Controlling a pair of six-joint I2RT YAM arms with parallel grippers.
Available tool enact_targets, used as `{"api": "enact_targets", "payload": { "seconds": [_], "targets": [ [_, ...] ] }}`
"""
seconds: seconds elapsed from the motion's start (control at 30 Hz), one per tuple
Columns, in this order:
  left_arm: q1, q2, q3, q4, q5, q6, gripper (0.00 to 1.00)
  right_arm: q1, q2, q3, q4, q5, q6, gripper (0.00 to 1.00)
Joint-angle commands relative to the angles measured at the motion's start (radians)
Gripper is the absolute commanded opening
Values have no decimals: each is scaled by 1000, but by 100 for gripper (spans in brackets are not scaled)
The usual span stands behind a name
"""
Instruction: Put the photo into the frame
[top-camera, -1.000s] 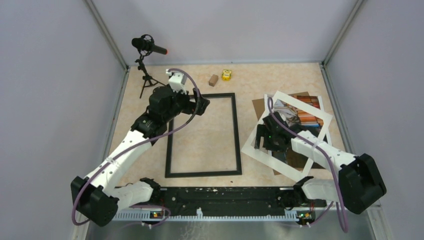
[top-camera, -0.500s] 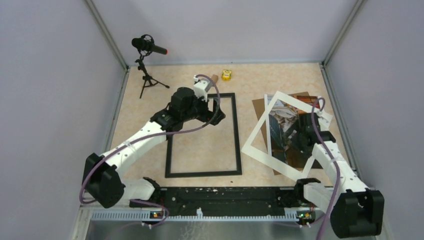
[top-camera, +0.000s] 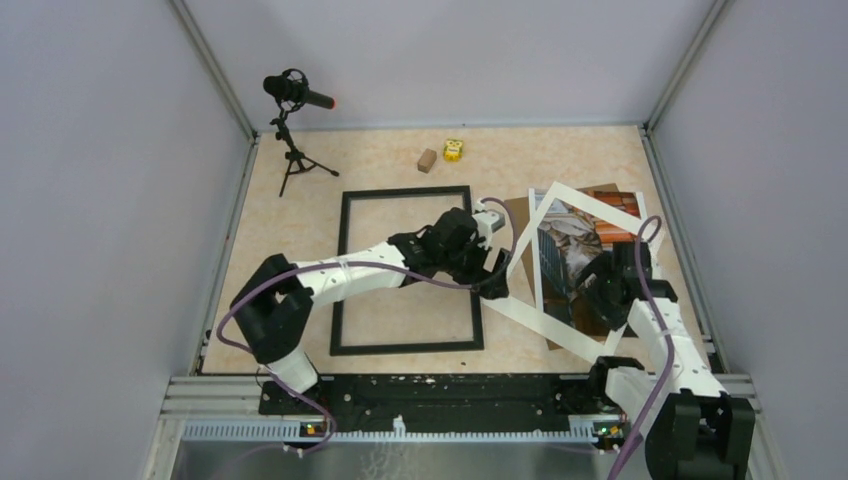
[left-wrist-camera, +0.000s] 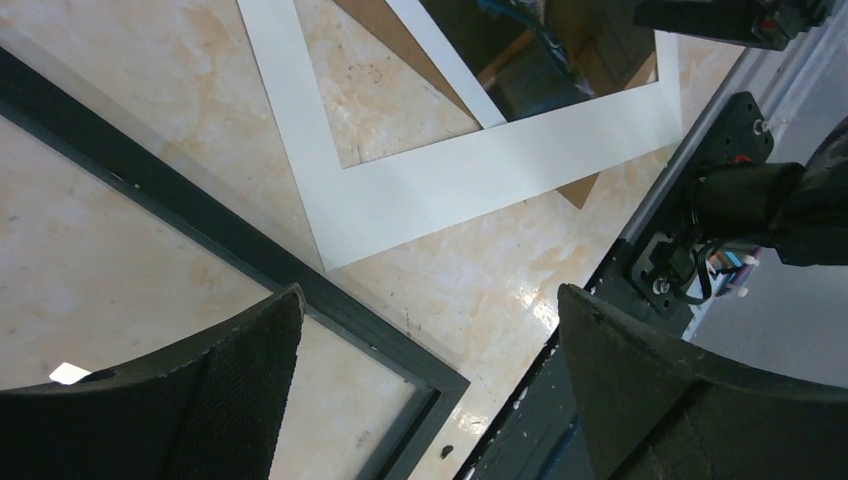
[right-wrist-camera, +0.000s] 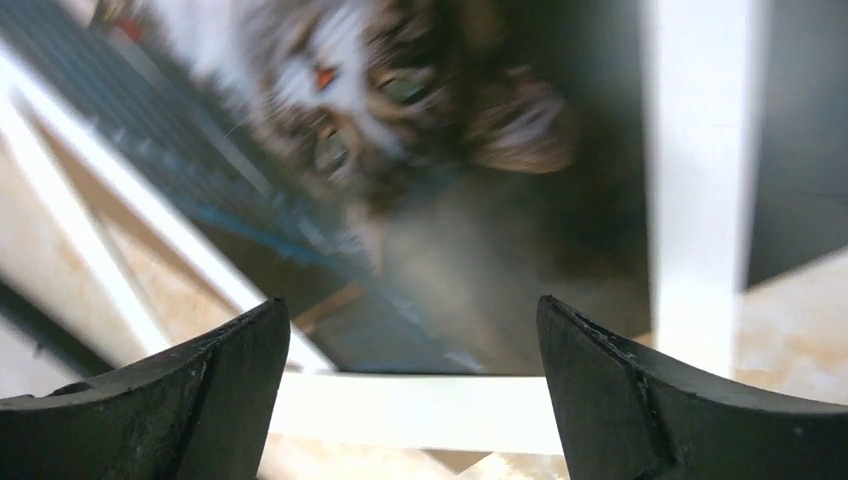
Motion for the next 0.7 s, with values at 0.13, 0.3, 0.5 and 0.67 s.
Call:
{"api": "enact_targets", "payload": {
  "seconds": [0.13,0.3,0.5,0.67],
  "targets": [
    [-18,113,38,144,-74,-156,99,32,-44,-80,249,-428,-152,89],
    [-23,162,6,217,-29,-213,98,127,-25,-79,272,-432,-127,86],
    [-23,207,-20,282,29,-276,99,159,-1,-1,159,-226,-79,86],
    [-22,232,-33,309,34,-313,99,122,-76,-2,81,-19,57,92]
  ]
}}
